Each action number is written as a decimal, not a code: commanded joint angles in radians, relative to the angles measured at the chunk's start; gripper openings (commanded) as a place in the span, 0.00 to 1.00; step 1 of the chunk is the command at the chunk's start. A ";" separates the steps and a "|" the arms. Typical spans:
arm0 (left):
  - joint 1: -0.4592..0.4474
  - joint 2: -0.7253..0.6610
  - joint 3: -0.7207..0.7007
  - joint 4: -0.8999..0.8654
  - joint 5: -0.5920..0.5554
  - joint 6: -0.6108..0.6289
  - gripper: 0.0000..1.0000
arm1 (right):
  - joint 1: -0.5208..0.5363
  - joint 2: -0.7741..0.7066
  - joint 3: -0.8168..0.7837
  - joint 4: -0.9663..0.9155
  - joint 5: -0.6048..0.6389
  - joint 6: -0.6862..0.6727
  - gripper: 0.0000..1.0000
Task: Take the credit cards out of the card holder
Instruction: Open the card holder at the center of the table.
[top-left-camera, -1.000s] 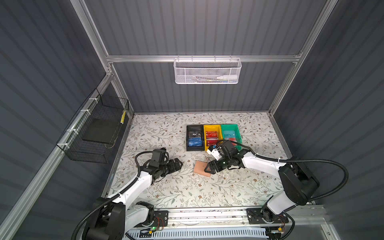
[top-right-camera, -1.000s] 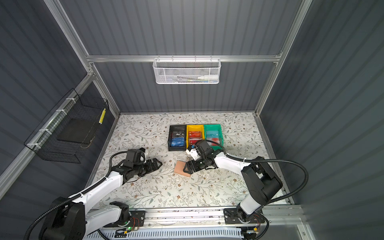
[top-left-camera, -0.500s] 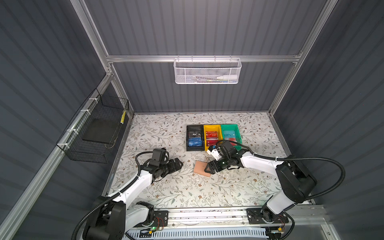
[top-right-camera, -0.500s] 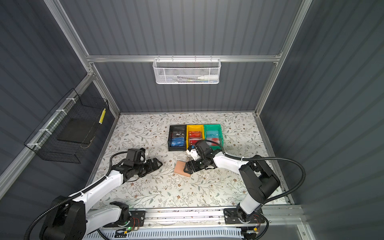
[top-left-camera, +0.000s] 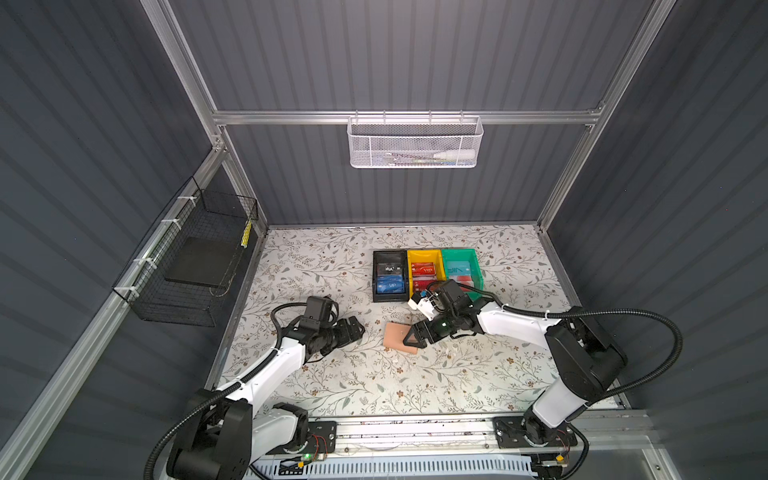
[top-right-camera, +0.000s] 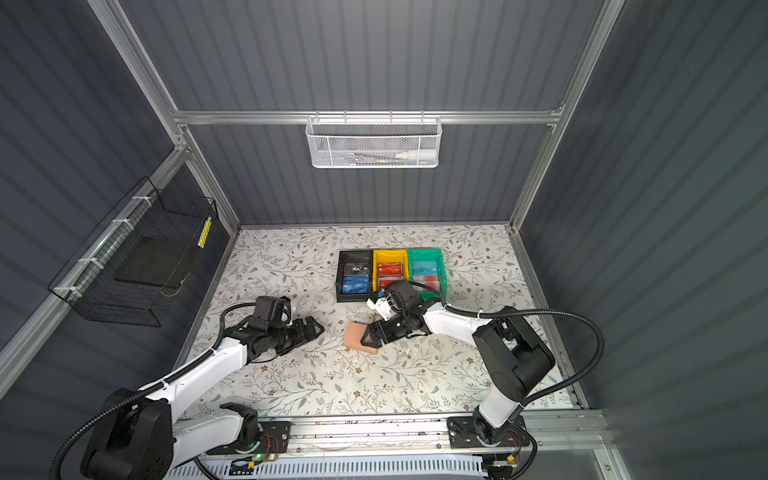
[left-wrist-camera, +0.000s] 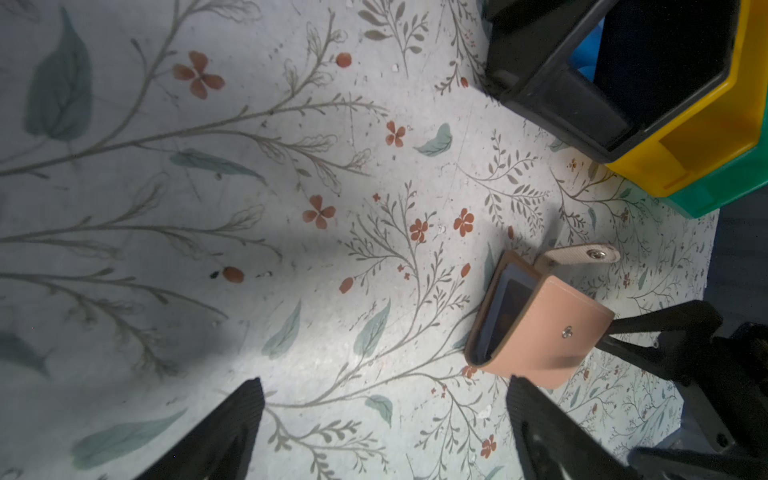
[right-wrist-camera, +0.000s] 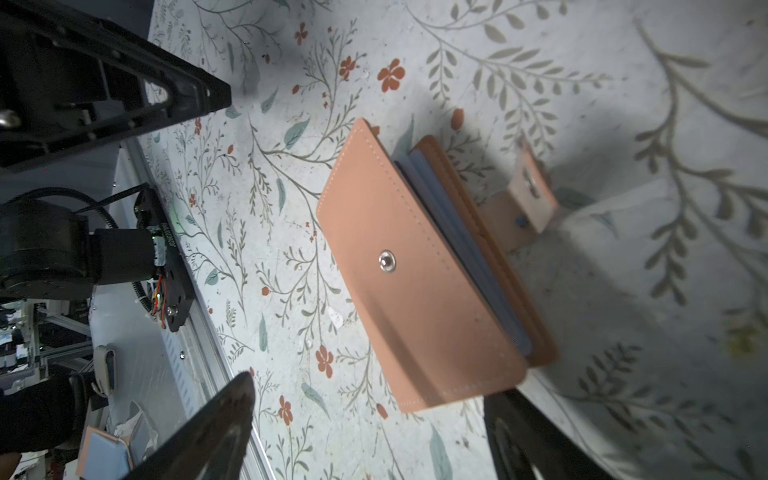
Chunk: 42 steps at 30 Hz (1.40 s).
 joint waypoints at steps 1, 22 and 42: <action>-0.007 -0.057 0.034 -0.054 -0.039 -0.022 0.94 | 0.013 -0.019 0.025 0.030 -0.087 0.008 0.86; -0.006 -0.070 0.030 -0.131 -0.062 -0.055 0.96 | 0.071 0.102 0.121 0.032 -0.170 -0.022 0.75; 0.082 -0.100 0.061 -0.239 -0.046 -0.009 0.97 | 0.120 0.210 0.283 -0.171 -0.159 -0.120 0.25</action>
